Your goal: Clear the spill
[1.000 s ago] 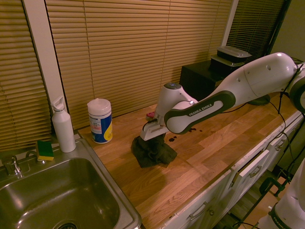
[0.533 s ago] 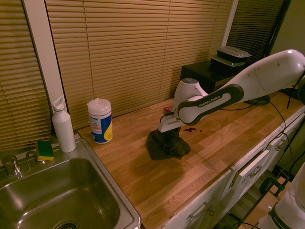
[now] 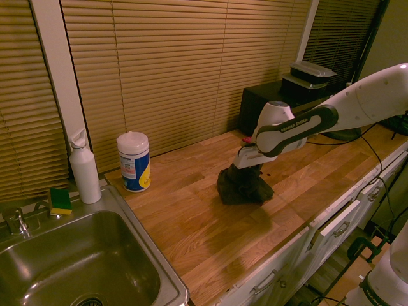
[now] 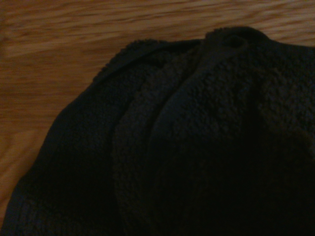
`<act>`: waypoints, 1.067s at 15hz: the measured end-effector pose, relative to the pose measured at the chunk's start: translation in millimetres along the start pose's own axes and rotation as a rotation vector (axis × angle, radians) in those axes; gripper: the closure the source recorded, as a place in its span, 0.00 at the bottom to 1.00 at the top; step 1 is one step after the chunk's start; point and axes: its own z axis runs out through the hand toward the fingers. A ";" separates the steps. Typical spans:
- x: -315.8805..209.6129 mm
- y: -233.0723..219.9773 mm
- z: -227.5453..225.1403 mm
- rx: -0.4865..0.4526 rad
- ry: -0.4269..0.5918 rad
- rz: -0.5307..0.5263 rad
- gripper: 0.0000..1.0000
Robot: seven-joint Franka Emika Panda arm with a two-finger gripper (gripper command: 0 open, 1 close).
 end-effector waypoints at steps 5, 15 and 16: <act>62.8 58.6 -8.2 0.019 -0.006 0.075 1.00; 132.4 119.8 -20.2 0.063 -0.038 0.157 1.00; 127.1 112.2 -17.9 0.062 -0.043 0.141 1.00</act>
